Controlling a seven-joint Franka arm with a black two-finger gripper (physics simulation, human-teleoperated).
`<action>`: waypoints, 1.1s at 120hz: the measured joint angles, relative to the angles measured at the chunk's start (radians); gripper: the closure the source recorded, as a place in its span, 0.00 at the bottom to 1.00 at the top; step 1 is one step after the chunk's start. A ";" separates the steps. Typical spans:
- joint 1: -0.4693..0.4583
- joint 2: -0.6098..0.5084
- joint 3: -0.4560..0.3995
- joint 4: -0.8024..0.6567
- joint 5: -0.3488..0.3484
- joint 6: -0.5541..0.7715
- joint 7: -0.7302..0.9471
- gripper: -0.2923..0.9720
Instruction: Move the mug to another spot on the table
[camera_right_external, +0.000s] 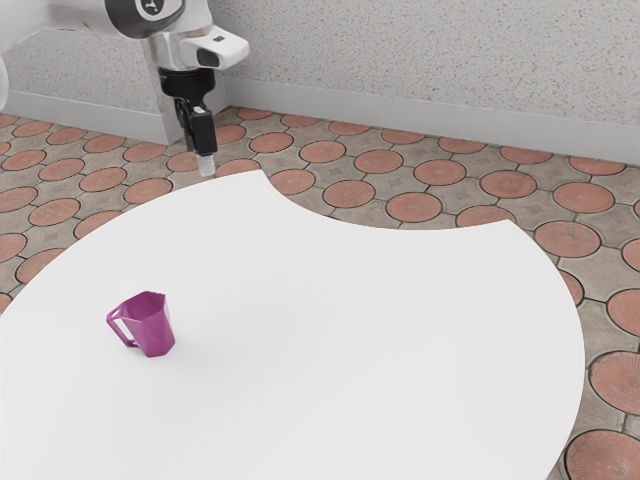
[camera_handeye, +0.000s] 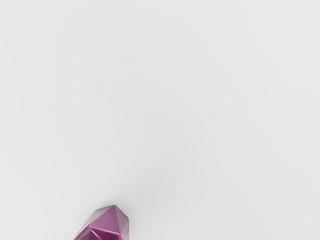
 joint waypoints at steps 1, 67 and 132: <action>0.000 0.000 0.000 0.000 0.000 0.000 0.000 0.23; 0.037 -0.139 0.005 -0.231 0.002 -0.009 0.010 0.23; 0.197 -0.436 0.126 -0.774 -0.010 0.327 0.525 0.23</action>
